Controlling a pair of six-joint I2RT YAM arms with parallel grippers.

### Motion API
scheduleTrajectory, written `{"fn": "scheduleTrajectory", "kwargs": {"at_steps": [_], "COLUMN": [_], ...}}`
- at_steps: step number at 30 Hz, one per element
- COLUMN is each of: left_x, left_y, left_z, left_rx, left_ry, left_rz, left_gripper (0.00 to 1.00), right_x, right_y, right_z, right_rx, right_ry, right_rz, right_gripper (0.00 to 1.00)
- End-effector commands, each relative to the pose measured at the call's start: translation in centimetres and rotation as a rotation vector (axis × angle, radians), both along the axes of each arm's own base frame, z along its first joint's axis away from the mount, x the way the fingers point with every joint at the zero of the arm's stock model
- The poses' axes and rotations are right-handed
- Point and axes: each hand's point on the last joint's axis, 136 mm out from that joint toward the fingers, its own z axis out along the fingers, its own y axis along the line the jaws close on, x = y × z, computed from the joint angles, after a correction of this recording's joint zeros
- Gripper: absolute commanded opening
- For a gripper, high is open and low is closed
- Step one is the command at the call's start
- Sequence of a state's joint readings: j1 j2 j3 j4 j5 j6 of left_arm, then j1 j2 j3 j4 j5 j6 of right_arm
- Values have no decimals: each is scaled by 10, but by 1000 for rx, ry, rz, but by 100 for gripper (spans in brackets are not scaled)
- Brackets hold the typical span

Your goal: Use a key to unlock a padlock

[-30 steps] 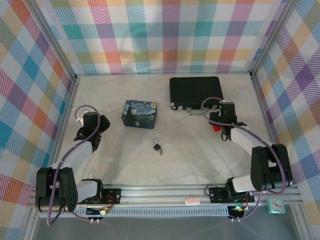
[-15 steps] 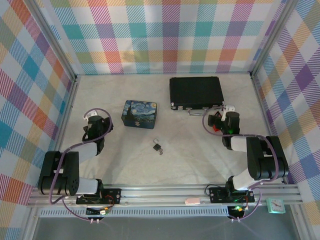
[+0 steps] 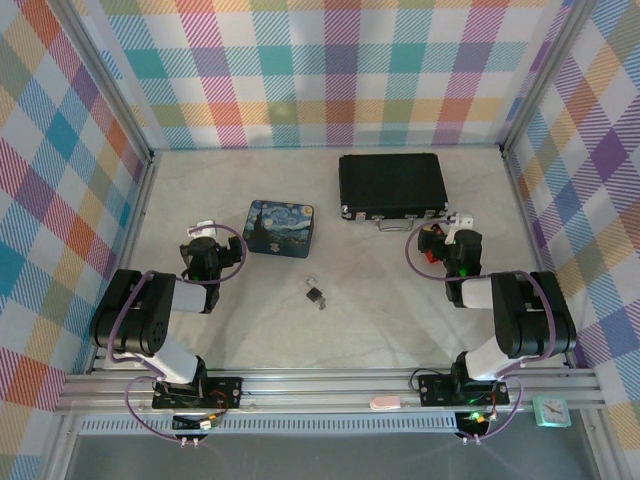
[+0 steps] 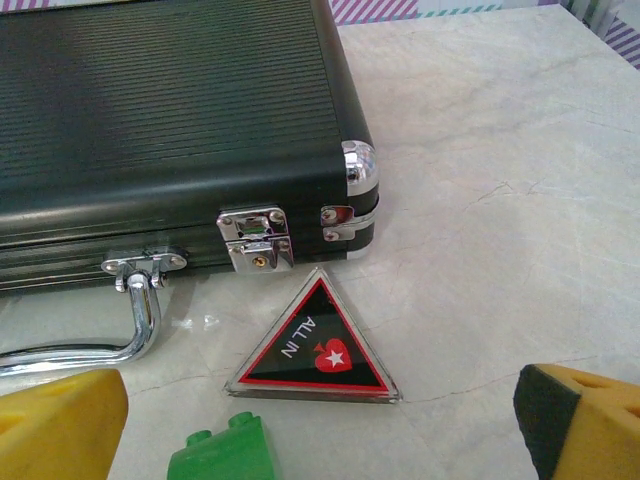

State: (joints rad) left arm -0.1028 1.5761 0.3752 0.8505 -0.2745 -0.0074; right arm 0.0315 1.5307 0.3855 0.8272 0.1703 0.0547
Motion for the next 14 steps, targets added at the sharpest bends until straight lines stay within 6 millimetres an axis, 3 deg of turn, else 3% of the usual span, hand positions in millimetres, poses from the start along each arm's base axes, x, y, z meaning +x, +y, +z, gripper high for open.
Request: {"fn": "scheduleTrajectory", "kwargs": {"at_steps": [1, 14], "left_x": [9, 9], "left_y": [-1, -1], "left_z": [15, 15], "left_rx": [11, 11], "left_ry": [-54, -54], "left_rz": [-4, -5], "left_gripper": [100, 100], "right_x": [5, 4], "right_y": [0, 0], "right_z": [10, 10], "right_rx": [5, 6], "right_ry": [-43, -42], "right_rz": [6, 6], "right_gripper": [99, 99]}}
